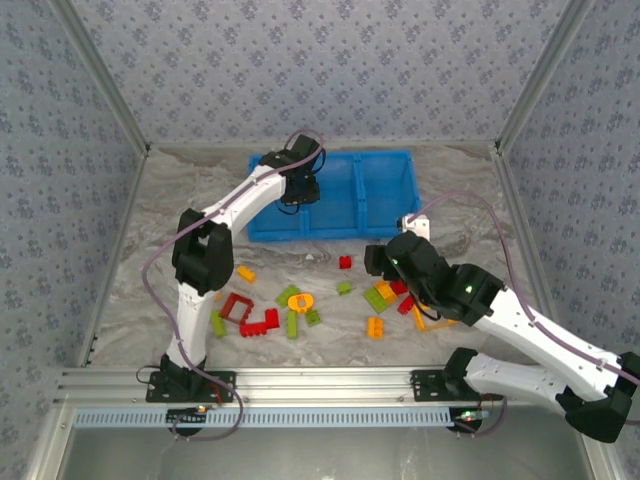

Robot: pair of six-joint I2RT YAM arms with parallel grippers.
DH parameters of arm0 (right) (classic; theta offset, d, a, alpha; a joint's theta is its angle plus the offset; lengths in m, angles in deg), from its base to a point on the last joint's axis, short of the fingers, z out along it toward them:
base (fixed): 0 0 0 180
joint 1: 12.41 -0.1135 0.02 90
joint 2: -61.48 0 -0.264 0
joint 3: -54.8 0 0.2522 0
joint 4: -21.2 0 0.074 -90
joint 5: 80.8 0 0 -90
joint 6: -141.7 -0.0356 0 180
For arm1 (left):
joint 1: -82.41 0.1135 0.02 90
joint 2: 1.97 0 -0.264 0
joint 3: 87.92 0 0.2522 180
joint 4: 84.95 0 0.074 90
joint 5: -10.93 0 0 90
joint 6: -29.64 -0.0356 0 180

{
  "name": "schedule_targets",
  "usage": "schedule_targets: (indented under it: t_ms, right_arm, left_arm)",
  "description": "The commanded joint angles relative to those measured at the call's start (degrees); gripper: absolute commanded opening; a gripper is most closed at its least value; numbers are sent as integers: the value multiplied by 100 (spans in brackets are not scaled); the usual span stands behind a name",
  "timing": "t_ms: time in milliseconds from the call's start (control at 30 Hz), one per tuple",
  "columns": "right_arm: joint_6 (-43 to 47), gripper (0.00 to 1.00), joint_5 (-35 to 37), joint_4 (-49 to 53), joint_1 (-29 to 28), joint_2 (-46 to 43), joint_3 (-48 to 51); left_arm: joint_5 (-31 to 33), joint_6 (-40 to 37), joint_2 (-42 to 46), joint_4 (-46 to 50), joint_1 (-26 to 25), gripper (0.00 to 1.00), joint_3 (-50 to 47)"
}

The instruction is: Sort the legos into containers by color

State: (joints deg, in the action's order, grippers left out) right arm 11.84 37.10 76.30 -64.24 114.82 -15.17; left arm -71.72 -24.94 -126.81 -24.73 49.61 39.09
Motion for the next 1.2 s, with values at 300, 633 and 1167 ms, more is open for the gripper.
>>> schedule_targets:
  t_ms: [300,633,1167]
  right_arm:
    - [-833,82,179,646,220,-20,-243]
    - [-3074,70,260,2819,1145,-155,-389]
    - [-4838,44,-2161,2162,2842,-817,2137]
  left_arm:
    - [-45,-101,229,-14,-59,54,230]
    - [114,-357,1716,-566,-505,87,-784]
    - [-1132,-936,4683,-3072,-3534,86,-5152]
